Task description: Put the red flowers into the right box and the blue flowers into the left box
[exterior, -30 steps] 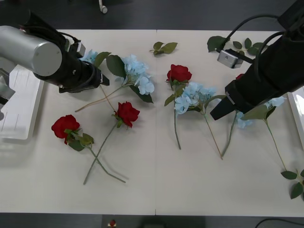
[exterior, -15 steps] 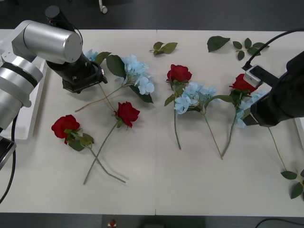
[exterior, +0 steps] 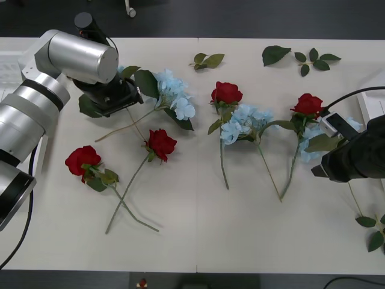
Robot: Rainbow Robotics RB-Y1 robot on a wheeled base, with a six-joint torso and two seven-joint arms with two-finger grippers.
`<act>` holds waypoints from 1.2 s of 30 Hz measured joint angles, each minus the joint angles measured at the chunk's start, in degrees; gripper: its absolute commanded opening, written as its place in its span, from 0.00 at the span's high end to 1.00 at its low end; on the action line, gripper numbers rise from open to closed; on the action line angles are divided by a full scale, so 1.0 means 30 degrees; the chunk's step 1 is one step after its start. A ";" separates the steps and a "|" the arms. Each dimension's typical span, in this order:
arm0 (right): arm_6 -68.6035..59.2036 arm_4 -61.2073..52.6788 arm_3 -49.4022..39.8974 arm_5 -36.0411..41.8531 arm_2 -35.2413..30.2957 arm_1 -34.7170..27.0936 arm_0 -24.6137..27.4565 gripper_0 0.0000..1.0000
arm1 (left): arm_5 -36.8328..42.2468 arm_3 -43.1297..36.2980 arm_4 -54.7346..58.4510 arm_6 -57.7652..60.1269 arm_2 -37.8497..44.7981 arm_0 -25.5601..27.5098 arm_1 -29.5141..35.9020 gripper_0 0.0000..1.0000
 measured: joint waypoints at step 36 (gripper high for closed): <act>0.2359 0.1582 0.7713 -0.3967 0.1298 0.3590 -0.0286 0.05 | -0.2047 0.2771 -0.3005 0.1628 -0.0713 0.0000 -0.1516 0.05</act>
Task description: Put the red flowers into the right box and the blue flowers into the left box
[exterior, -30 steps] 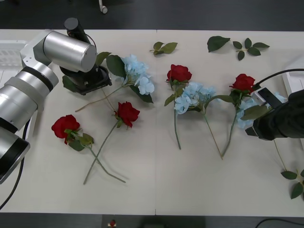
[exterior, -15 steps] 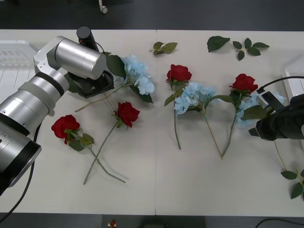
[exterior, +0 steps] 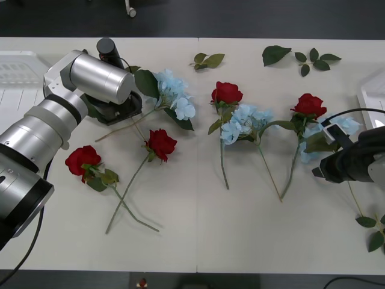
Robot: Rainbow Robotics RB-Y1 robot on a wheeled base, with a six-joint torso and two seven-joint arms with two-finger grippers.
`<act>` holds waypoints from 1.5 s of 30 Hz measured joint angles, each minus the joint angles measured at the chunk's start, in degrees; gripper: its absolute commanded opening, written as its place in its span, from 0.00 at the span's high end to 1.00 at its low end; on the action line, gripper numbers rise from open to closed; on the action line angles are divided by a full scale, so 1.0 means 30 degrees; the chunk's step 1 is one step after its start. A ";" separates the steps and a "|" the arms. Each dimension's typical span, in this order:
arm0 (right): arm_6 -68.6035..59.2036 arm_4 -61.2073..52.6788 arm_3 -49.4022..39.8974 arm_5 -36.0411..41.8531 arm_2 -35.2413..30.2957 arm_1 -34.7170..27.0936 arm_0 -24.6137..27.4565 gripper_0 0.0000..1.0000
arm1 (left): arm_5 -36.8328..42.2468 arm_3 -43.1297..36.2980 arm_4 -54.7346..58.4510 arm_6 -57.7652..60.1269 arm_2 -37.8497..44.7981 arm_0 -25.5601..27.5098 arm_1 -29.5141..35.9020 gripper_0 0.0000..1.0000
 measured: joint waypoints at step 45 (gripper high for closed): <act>0.6284 -1.3833 0.0668 0.1454 -0.2572 -0.1239 -0.2911 1.00 | -0.0206 -0.0231 -0.0243 0.0760 -0.1597 -0.0344 -0.0031 1.00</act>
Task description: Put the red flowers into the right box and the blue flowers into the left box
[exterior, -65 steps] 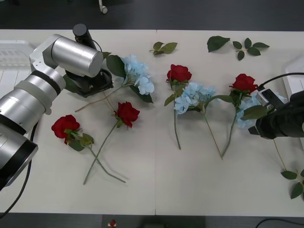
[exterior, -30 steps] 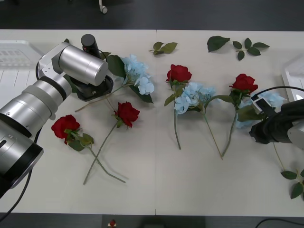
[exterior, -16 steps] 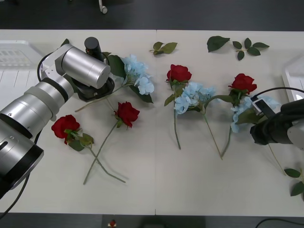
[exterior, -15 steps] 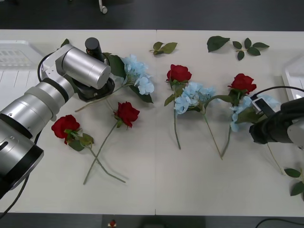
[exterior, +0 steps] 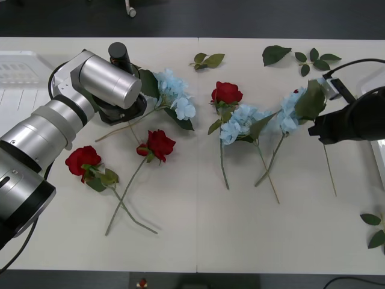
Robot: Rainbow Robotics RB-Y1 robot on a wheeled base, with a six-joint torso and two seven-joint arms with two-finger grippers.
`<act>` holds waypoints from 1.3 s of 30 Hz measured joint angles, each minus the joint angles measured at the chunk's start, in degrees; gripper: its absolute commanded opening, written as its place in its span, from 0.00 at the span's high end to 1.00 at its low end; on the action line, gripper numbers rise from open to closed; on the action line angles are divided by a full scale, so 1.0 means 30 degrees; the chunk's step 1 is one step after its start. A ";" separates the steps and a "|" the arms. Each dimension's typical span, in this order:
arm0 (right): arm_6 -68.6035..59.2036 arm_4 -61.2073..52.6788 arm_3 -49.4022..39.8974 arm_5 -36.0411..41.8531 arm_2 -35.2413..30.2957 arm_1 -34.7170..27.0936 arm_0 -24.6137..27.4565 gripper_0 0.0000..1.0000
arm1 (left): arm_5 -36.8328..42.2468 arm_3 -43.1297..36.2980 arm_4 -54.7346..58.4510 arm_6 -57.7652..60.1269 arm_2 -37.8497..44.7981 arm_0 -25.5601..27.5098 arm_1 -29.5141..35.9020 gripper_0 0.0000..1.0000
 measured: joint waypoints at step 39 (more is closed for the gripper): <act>1.8204 -2.0610 0.5588 0.4470 -0.1345 0.7432 -0.3402 1.00 | 0.4724 -0.1472 0.4995 -2.6663 1.2084 0.0264 1.1001 1.00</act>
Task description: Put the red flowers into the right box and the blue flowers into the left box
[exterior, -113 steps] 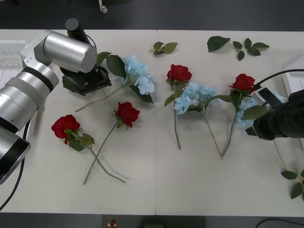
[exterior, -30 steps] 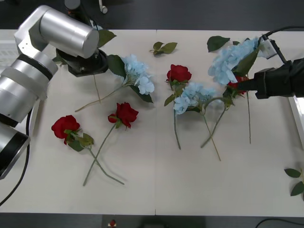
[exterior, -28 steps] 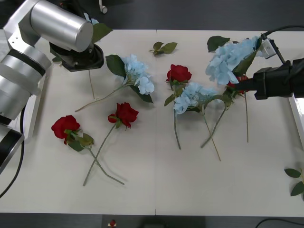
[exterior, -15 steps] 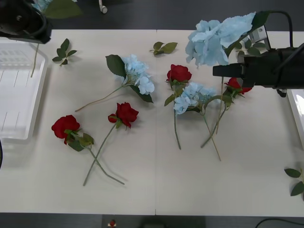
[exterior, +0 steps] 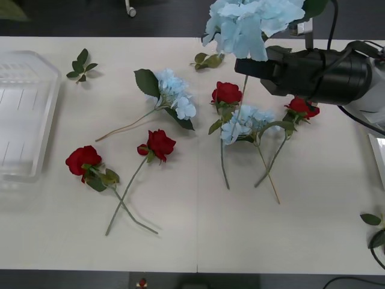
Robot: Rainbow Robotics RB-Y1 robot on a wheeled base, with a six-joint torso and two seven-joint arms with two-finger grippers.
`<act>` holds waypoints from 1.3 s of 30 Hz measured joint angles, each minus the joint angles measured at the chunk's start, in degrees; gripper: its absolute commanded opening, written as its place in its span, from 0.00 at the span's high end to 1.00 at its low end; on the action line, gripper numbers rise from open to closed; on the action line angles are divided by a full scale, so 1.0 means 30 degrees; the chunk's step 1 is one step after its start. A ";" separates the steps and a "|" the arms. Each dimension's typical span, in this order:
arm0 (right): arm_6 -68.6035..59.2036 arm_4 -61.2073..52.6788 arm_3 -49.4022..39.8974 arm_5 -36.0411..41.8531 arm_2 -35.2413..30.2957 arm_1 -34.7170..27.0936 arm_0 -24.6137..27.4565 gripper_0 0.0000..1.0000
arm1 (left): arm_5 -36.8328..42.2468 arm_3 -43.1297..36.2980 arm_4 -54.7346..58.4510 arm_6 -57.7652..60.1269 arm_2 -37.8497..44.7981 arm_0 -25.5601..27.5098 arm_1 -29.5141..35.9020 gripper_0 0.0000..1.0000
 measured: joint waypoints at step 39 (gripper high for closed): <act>0.0001 0.2531 0.0051 -0.3822 0.1689 0.5036 -0.2108 1.00 | -0.7914 0.7047 0.6071 -0.3336 -0.5779 0.3732 -0.0248 0.16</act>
